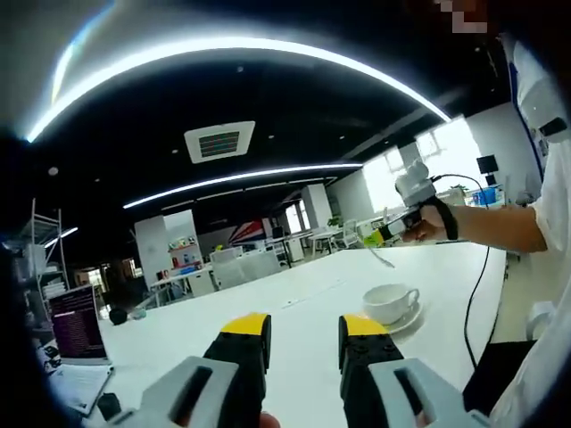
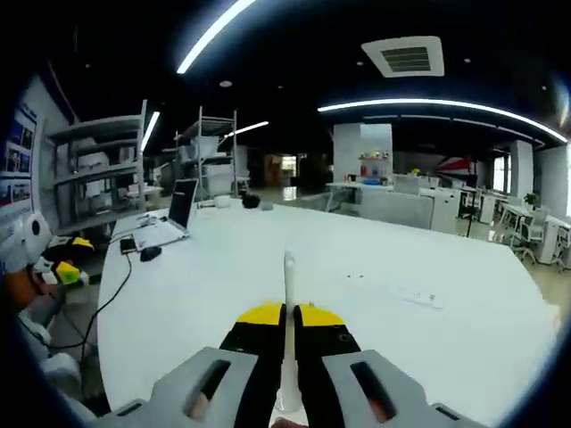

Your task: Tidy tabletop coffee trays, cups and spoons，present forward

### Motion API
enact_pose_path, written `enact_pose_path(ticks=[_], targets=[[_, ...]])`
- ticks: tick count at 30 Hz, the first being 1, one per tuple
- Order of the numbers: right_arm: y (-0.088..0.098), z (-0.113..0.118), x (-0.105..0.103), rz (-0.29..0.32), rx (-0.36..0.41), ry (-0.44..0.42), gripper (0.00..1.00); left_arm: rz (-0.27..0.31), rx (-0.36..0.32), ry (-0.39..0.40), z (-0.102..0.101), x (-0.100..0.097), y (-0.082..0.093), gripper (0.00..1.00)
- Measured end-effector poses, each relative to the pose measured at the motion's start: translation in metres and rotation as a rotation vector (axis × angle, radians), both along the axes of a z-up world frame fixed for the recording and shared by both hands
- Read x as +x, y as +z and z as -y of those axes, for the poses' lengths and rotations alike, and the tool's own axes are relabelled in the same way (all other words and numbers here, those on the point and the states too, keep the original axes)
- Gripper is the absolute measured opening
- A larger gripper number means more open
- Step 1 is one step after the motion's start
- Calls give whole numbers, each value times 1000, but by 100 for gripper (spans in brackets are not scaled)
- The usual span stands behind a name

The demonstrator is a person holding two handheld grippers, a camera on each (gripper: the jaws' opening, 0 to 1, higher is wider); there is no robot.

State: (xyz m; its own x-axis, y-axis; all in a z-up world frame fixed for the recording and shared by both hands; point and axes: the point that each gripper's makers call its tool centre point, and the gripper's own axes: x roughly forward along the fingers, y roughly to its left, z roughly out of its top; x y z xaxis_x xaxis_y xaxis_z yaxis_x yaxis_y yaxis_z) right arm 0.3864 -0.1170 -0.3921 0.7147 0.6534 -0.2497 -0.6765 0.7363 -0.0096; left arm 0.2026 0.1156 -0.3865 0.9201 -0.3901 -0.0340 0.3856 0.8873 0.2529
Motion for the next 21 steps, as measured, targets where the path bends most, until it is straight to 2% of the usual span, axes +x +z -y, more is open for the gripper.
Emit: enact_pose_path(ticks=[7, 15, 21], targets=[[-28, -8, -3, -50, -3, 1, 5, -3, -1, 4, -2, -3, -1, 32], [-60, -17, -9, -73, 7, -5, 5, -2, -1, 9, -4, -4, 0, 32], [-81, -20, -11, -97, -15, -8, 5, -6, 0, 10, -4, -5, -1, 32]])
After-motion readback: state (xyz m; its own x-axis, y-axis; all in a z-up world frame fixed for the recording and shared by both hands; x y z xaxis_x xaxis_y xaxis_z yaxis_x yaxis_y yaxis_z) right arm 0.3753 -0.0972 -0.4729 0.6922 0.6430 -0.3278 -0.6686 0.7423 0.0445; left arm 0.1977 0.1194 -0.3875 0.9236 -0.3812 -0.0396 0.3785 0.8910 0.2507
